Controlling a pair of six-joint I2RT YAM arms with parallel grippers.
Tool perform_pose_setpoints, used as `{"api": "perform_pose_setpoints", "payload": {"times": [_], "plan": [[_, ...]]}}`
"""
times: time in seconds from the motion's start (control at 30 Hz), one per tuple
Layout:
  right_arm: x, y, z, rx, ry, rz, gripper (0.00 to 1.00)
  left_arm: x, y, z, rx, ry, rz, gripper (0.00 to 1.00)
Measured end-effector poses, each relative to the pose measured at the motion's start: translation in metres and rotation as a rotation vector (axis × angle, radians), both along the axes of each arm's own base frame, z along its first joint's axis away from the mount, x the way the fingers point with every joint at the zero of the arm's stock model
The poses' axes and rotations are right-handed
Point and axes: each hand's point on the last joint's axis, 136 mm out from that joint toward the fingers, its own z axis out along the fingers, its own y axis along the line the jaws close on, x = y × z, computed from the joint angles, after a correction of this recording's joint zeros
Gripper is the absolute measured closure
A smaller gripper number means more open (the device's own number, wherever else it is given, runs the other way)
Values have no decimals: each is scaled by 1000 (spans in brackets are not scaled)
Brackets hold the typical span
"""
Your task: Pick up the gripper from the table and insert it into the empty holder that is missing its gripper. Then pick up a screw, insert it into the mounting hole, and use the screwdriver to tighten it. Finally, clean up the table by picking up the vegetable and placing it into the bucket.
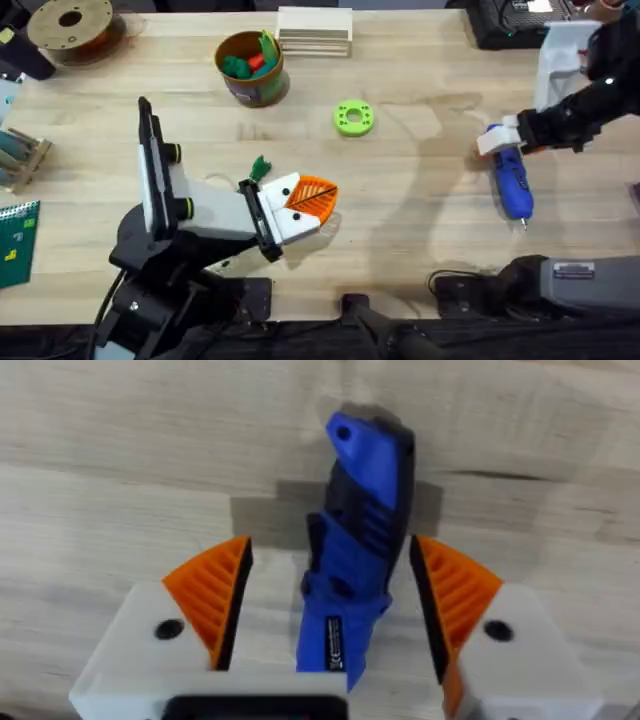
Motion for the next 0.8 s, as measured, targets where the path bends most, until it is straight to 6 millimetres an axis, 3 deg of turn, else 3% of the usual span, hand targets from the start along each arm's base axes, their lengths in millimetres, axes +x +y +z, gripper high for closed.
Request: {"api": "perform_pose_setpoints", "payload": {"times": [0.17,0.7,0.77,0.8], "plan": [[0,-4,-28,14,75,5,101,0,0,0,0,0,0,994],[8,-8,-29,3,49,-34,106,1,0,0,0,0,4,994],[9,-8,-29,-1,46,-34,160,2,1,0,0,-1,11,994],[9,-10,-29,-8,45,-36,232,2,1,0,1,-1,15,994]]}}
